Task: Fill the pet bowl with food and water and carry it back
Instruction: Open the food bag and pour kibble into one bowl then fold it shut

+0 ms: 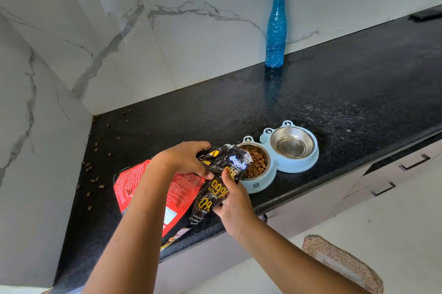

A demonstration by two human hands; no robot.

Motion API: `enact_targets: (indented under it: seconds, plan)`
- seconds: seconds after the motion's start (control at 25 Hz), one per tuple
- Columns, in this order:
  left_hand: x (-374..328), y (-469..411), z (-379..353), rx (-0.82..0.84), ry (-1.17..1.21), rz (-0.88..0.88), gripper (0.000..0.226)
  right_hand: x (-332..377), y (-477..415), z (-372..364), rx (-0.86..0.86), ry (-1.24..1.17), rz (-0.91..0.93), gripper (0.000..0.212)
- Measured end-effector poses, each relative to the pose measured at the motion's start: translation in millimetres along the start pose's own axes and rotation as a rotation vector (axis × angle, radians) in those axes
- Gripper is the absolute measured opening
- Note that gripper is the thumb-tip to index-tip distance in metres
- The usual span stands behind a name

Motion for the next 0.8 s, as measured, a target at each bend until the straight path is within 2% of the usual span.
enact_targets:
  seconds: [0.16, 0.28, 0.44, 0.56, 0.68, 0.8]
  plan:
    - [1.3, 1.4, 0.4, -0.027, -0.042, 0.007, 0.046, 2.7, -3.2, -2.8, -0.028, 0.033, 0.046, 0.041]
    - [1.9, 2.0, -1.8, -0.025, -0.047, 0.015, 0.044, 3.7, -0.4, -7.3, -0.004, 0.012, 0.029, 0.031]
    - [3.8, 2.5, -0.7, -0.037, -0.05, 0.053, 0.055, 2.7, 10.3, -13.6, 0.077, -0.071, -0.056, 0.029]
    - [5.5, 1.9, -0.4, -0.045, -0.026, 0.066, 0.057, 1.7, 14.4, -8.9, 0.109, -0.055, -0.017, 0.027]
    - [3.9, 0.1, -4.0, -0.064, -0.054, 0.069, 0.051, 3.5, 12.9, 0.5, 0.041, -0.03, 0.054, 0.015]
    - [2.7, 0.3, -6.6, -0.101, -0.103, 0.083, 0.048, 8.1, 13.3, 6.2, 0.002, 0.045, 0.104, 0.018]
Point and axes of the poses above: each hand's wrist, its own y-axis away from the middle knuckle, its own z-axis out of the back of the hand, x = y × z, the point moved 6 cm from there along -y, towards the middle knuckle, and after that the axes turned 10 degrees about -y, right-handed, at the moved point
